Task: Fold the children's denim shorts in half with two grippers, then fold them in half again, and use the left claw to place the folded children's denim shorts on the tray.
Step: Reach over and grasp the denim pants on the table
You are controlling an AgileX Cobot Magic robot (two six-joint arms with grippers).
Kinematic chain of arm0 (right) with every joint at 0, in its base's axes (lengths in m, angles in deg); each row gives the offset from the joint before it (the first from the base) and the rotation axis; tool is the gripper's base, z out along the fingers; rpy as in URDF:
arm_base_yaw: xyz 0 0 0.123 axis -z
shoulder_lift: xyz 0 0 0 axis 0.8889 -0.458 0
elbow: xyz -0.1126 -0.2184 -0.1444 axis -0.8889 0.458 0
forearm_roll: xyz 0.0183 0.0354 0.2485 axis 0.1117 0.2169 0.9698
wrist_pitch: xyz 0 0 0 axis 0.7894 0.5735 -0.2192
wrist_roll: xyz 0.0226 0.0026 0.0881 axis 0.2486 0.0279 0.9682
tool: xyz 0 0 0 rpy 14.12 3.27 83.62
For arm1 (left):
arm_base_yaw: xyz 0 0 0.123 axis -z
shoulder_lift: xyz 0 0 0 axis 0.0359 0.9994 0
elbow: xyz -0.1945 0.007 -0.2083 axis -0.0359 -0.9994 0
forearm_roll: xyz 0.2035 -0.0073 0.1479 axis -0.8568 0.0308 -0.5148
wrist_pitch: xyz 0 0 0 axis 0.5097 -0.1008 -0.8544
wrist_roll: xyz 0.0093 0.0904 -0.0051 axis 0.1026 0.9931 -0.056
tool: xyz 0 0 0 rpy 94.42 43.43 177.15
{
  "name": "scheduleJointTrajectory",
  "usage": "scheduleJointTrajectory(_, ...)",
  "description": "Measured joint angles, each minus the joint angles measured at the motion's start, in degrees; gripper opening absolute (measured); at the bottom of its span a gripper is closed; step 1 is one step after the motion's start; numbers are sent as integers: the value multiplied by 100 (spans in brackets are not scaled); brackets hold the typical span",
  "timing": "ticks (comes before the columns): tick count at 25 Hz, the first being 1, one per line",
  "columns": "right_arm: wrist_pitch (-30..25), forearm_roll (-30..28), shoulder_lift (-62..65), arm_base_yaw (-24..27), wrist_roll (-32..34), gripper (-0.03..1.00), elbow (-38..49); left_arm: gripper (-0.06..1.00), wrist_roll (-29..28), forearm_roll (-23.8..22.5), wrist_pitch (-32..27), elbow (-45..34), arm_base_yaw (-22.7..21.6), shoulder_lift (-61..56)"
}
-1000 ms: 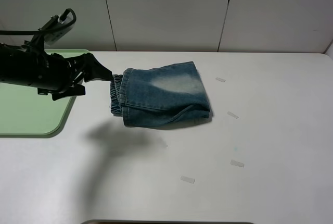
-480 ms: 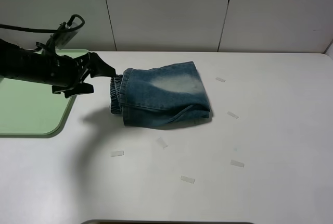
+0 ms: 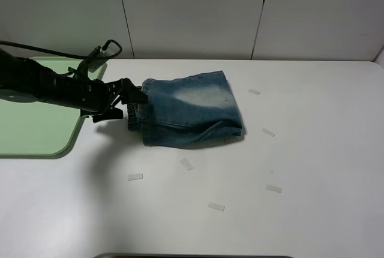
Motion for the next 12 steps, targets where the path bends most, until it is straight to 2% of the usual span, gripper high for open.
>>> scheduleJointTrajectory(8,0,0,0,0,0,69,0,87,-225,-68,96,405,246,293)
scheduleJointTrajectory(12,0,0,0,0,0,69,0,78,-437,-126,270,568,367,388)
